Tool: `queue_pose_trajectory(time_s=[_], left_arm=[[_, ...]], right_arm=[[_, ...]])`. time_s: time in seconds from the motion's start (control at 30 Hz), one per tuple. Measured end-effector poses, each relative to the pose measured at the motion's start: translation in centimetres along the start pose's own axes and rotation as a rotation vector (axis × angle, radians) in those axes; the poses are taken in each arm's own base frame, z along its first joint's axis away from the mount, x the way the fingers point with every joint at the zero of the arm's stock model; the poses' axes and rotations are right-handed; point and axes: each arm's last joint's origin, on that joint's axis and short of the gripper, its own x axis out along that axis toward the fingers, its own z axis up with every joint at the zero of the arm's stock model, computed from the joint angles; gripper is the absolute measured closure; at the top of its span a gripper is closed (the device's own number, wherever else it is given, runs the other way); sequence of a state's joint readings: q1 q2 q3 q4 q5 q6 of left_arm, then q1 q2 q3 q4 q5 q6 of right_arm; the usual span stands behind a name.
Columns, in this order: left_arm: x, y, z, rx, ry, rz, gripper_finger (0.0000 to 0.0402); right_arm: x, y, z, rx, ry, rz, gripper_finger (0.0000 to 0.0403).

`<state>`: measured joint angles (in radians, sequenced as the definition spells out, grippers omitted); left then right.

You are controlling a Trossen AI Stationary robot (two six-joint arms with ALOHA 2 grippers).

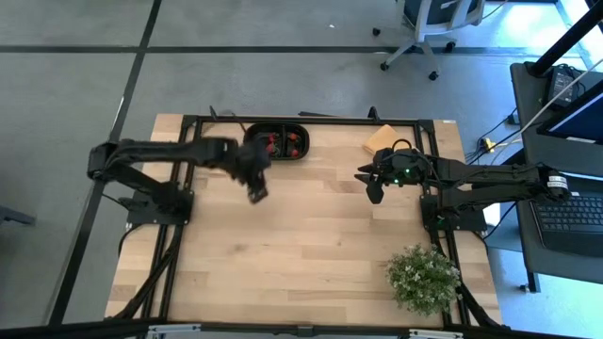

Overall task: Pick and placing Produce into tupperware
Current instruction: Put the strawberry into the black bin

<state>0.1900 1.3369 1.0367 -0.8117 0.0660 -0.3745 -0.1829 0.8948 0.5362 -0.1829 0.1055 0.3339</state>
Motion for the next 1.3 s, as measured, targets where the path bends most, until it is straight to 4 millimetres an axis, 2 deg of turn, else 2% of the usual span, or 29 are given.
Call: queue_pose_trajectory(time_s=[0.17,0.33,0.5,0.6,0.73,0.87,0.97,1.1,1.3], left_arm=[[-2.2,2.7,4.1,0.010,-0.267,0.034,0.0263],[-2.9,6.1,6.2,-0.019,-0.435,0.105,0.0263],[-2.5,9.3,7.8,-0.047,-0.523,0.171,0.0262],[-1.1,11.0,8.5,-0.072,-0.513,0.202,0.0262],[2.0,12.7,9.0,-0.104,-0.442,0.222,0.0262],[5.5,13.7,9.4,-0.115,-0.386,0.230,0.0262],[7.2,14.1,9.7,-0.117,-0.385,0.230,0.0262],[8.4,14.5,9.6,-0.143,-0.365,0.229,0.0262],[8.8,14.7,8.8,-0.165,-0.316,0.278,0.0262]], right_arm=[[0.0,0.0,0.0,0.001,0.000,-0.001,0.0262],[0.0,0.0,0.1,0.003,-0.007,0.002,0.0262],[0.0,0.0,0.1,-0.006,-0.010,-0.001,0.0262],[0.0,0.0,0.1,-0.031,-0.012,-0.006,0.0262],[0.0,0.0,0.2,-0.052,-0.020,-0.013,0.0262],[0.0,-0.1,0.2,-0.055,-0.026,-0.031,0.0262],[0.0,-0.1,0.2,-0.062,-0.026,-0.031,0.0262],[0.0,-0.1,0.2,-0.076,-0.025,-0.032,0.0262],[0.0,-0.1,0.2,-0.084,-0.025,-0.032,0.0262]])
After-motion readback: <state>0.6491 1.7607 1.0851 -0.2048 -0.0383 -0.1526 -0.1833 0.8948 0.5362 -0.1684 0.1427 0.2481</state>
